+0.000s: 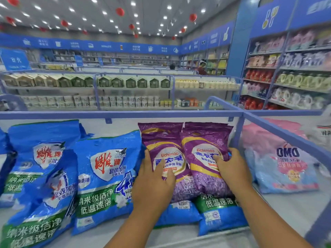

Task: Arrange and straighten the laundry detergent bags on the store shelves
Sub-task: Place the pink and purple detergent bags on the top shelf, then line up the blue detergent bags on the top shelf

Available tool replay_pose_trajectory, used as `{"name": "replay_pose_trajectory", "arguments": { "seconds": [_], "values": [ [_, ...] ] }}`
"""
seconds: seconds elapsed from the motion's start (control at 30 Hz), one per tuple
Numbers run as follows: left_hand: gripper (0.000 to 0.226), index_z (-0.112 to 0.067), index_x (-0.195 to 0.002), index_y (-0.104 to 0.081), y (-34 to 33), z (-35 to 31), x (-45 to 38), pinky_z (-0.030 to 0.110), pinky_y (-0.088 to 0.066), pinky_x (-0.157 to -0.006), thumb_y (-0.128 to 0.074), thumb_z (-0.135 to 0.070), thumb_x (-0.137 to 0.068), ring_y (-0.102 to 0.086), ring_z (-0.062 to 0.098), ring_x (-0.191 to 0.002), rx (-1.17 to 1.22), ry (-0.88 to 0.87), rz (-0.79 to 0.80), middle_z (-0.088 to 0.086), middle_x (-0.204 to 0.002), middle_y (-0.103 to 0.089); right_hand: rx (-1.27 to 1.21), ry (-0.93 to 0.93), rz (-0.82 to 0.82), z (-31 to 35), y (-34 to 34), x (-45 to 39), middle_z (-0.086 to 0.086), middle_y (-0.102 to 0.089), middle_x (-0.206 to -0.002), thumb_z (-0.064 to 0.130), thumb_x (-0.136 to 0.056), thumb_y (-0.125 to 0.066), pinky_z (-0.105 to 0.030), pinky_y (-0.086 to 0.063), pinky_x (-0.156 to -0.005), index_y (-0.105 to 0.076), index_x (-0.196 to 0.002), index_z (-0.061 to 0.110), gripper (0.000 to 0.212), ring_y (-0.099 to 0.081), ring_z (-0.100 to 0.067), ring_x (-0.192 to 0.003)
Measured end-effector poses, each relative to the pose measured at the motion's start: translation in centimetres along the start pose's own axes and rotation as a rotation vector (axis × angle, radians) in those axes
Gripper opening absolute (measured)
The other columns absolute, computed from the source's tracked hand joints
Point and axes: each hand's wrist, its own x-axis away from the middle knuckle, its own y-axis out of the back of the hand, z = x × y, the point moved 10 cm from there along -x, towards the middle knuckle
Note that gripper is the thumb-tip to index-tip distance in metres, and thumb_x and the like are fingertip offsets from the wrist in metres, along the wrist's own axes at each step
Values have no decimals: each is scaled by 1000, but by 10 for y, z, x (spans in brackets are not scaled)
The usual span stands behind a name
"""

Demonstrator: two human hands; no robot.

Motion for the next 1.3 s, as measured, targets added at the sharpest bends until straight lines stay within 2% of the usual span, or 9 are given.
{"name": "replay_pose_trajectory", "arguments": {
  "seconds": [0.1,0.23,0.37,0.53,0.7,0.87,1.0,1.13,1.3],
  "values": [
    [57,-41,-151,-38,-1,2,0,43,-39,-113,-32,-60,-98,-16,20,-154,15,-30,-24,-3,-170,5,106,104,-155,17,22,15,-6,-67,-113,38,-90,-65,-42,-52,-79,-57,-123,21,38,-62,-34,-104],
    [45,-27,-146,-51,4,2,5,44,-35,-119,-42,-39,-104,-21,22,-154,115,-145,-96,2,-166,-25,146,277,-289,44,35,56,-8,-64,-109,20,-88,-68,-46,-50,-86,-68,-115,16,27,-57,-33,-103],
    [39,-24,-138,-60,30,14,23,37,-36,-116,-52,-27,-101,-29,17,-151,203,-239,-176,-2,-160,-39,28,505,-80,95,-8,115,7,-62,-104,8,-85,-69,-42,-51,-90,-70,-106,19,23,-57,-21,-102],
    [40,-24,-128,-68,93,54,53,45,-46,-109,-47,-32,-95,-43,23,-143,146,-319,-389,1,-149,-53,-160,619,219,148,-74,172,12,-60,-124,27,-89,-59,-19,-41,-104,-67,-122,23,34,-52,-7,-121],
    [39,-20,-132,-66,151,123,76,51,-44,-110,-53,-28,-96,-37,24,-147,6,-154,-491,3,-151,-50,-223,558,443,186,-130,206,7,-57,-135,26,-94,-65,-30,-39,-108,-59,-135,25,42,-49,-13,-125],
    [49,-22,-147,-49,189,210,95,32,-28,-118,-58,-28,-99,-29,16,-148,9,162,-490,-2,-159,-37,-165,586,295,210,-139,224,-1,-65,-126,24,-88,-70,-43,-38,-104,-66,-124,17,36,-50,-29,-120],
    [61,-32,-151,-35,183,256,92,35,-42,-108,-61,-31,-97,-44,14,-138,245,379,-284,-4,-148,-46,-300,735,220,231,-129,253,5,-63,-115,11,-86,-70,-30,-39,-102,-68,-113,17,27,-53,-17,-113],
    [57,-46,-143,-36,173,268,73,30,-44,-85,-64,-46,-93,-56,14,-119,298,372,-154,-10,-120,-53,-335,539,609,238,-181,280,11,-53,-121,23,-96,-62,-29,-52,-88,-57,-130,25,34,-61,-7,-99],
    [53,-31,-150,-41,183,291,49,26,-38,-87,-54,-45,-101,-53,9,-119,328,306,-220,-10,-144,-50,-236,455,490,250,-195,291,12,-50,-112,27,-98,-59,-25,-45,-82,-55,-130,25,32,-59,-8,-93]
  ]
}}
